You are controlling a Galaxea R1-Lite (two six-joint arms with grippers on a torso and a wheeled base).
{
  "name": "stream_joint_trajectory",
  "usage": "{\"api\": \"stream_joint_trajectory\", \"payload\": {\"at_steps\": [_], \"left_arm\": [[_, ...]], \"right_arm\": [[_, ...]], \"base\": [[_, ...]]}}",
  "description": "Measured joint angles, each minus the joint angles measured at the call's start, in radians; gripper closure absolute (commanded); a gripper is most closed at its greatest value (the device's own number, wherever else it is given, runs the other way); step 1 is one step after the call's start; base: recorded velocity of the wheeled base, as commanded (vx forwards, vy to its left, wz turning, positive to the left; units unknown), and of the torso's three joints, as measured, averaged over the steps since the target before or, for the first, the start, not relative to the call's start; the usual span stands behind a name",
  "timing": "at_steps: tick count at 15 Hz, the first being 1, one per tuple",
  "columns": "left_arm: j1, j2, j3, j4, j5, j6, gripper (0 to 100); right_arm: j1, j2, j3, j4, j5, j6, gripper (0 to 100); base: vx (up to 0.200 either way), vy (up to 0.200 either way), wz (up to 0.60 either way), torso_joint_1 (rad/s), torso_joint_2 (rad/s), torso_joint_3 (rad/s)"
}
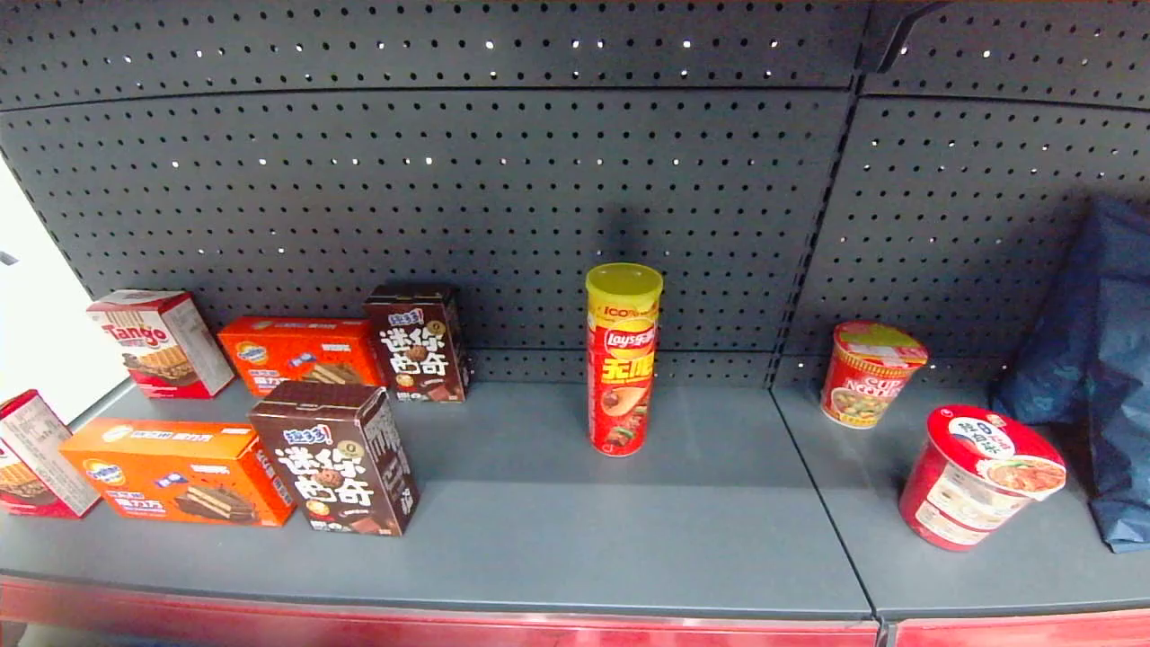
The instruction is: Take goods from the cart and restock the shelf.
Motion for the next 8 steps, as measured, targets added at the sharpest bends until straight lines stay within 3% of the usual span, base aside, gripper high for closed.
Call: {"api": "stream_joint_trajectory", "payload": {"at_steps": [8], "left_arm": [[0.0,0.0,0.0,0.0,-0.001,-0.001,0]], "right_arm": [[0.0,0.0,0.0,0.0,0.0,0.0,0]], "base": [[0.0,0.0,0.6,0.005,0.0,0.005]]}}
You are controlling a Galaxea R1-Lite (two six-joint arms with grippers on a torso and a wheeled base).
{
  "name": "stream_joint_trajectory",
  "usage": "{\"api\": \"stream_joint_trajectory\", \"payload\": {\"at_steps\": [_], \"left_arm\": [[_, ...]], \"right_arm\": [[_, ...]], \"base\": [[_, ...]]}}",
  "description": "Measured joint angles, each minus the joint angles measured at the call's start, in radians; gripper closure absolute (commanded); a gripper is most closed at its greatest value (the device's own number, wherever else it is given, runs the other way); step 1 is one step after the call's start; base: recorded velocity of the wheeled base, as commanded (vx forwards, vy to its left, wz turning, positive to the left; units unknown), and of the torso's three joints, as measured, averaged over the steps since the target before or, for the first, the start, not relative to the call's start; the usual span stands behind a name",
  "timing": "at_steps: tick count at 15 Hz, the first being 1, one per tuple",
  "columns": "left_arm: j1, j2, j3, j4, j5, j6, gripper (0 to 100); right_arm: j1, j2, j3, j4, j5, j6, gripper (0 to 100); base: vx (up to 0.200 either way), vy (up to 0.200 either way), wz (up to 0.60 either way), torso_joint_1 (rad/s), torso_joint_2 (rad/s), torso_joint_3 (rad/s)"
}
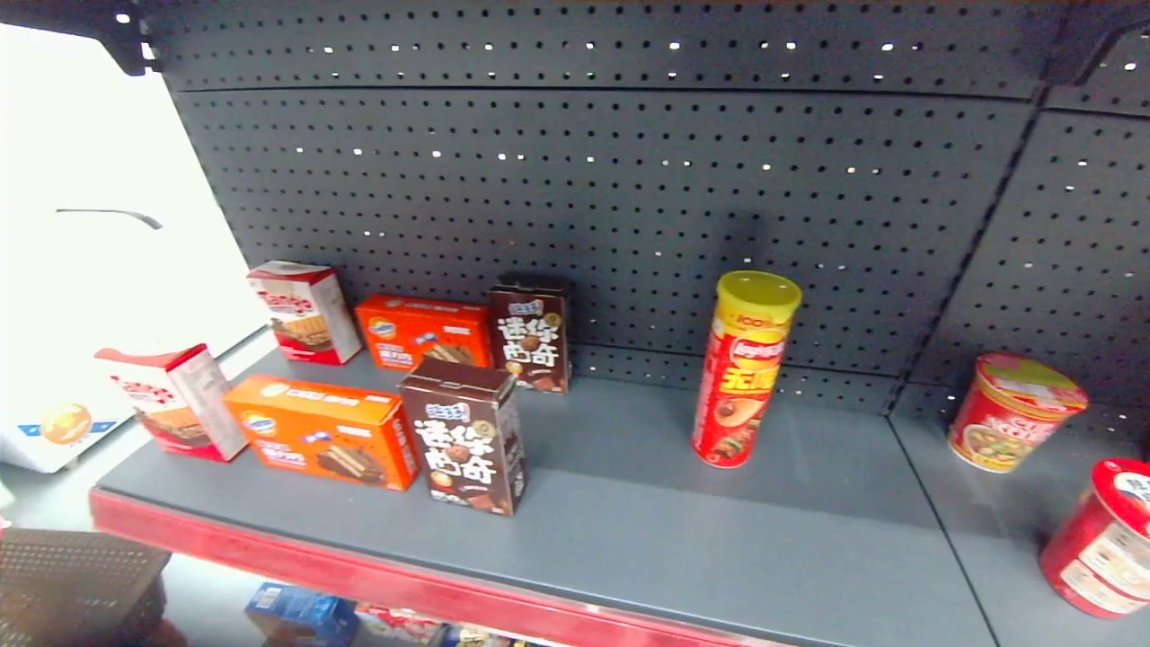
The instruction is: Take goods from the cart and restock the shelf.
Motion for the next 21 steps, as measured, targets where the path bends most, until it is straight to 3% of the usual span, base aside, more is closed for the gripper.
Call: {"api": "stream_joint_trajectory", "payload": {"at_steps": [11,19,21], "left_arm": [[0.0,0.0,0.0,0.0,0.0,0.0,0],[-0.001,0.0,0.0,0.0,0.001,0.007,0],[0.0,0.002,-0.023,0.003,0.019,0.024,0]], "right_arm": [[0.0,0.0,0.0,0.0,0.0,0.0,0],[0.0,0.0,0.0,0.0,0.0,0.0,0],[0.001,0.0,0.0,0.0,0.0,0.001,0]], "base": [[0.0,0.0,0.6,0.004,0.0,0.002],[0.0,0.0,0.0,0.0,0.0,0.0],[0.0,0.0,0.0,0.0,0.0,0.0]]}}
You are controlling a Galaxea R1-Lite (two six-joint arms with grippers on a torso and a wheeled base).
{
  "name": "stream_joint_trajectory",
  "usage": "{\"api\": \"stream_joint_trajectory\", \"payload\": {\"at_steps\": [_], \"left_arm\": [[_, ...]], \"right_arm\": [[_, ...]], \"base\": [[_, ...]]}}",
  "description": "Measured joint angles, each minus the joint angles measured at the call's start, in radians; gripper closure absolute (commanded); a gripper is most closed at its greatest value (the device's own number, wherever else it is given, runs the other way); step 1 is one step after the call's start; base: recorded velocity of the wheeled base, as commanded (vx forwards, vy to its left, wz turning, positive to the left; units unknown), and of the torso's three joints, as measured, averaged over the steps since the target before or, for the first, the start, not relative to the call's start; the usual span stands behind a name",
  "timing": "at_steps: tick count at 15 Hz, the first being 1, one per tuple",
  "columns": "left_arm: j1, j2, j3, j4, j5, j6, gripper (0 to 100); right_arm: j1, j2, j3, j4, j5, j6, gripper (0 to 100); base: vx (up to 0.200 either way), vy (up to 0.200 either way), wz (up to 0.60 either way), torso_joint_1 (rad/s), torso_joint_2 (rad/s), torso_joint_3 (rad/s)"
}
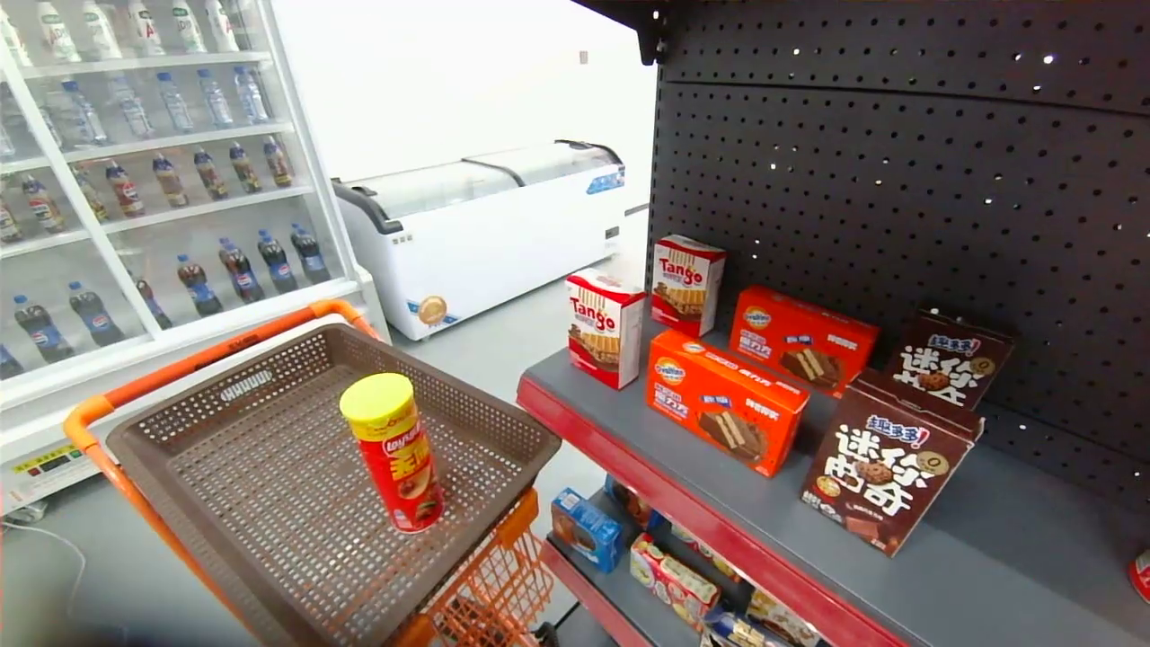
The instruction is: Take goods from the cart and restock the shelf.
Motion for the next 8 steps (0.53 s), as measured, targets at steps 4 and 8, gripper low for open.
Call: {"api": "stream_joint_trajectory", "payload": {"at_steps": [4,8], "left_arm": [[-0.001,0.157,-0.3,0.142,0.017,0.074,0],[-0.002,0.483,-0.458,0.221,0.022,0.12,0]], "right_arm": [[-0.001,0.0,0.0,0.0,0.0,0.0,0],[-0.001,0.0,0.0,0.0,0.0,0.0,0]], "base": [[0.0,0.0,0.0,0.0,0.0,0.0],[0.0,0.0,0.0,0.0,0.0,0.0]]}}
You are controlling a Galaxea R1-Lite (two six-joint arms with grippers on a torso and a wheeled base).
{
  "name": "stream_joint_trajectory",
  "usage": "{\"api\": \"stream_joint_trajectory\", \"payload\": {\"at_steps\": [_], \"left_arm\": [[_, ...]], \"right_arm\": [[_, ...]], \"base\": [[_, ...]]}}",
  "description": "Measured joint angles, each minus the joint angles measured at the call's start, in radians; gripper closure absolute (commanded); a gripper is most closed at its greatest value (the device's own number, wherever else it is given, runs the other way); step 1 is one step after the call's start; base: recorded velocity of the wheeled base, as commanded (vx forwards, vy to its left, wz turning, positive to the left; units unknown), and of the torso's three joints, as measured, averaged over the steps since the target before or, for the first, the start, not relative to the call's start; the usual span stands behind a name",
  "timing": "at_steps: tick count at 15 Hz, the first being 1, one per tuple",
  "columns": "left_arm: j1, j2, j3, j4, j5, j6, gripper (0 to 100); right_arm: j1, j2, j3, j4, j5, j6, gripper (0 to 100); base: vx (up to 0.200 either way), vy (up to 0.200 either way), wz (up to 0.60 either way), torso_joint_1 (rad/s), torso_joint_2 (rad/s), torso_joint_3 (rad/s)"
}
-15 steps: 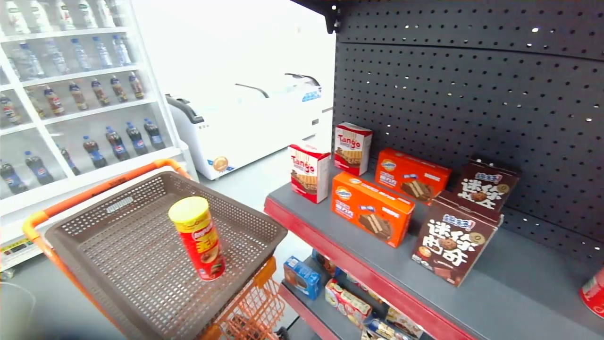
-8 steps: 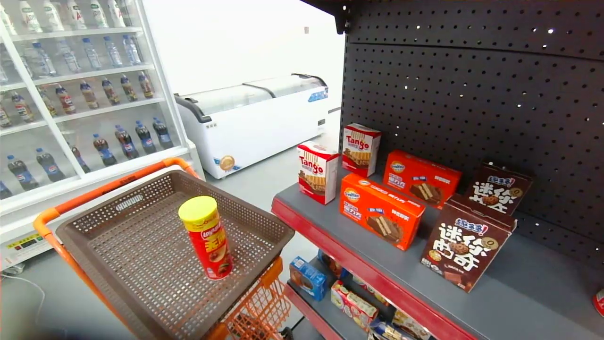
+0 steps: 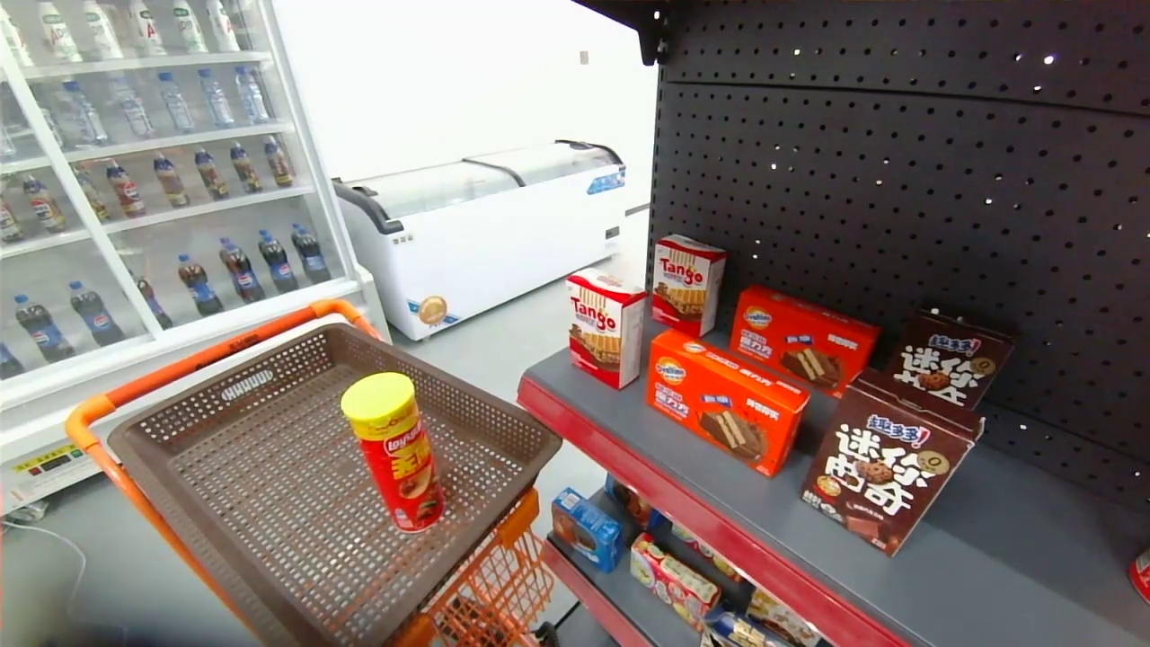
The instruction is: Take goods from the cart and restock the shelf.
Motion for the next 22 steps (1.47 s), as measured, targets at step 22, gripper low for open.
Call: {"api": "stream_joint_trajectory", "payload": {"at_steps": [22], "left_arm": [[-0.082,1.354,-0.03,-1.065,-0.114,-0.014,0]], "right_arm": [[0.0,0.0,0.0,0.0,0.0,0.0,0]], "base": [[0.0,0.0,0.0,0.0,0.0,0.0]]}}
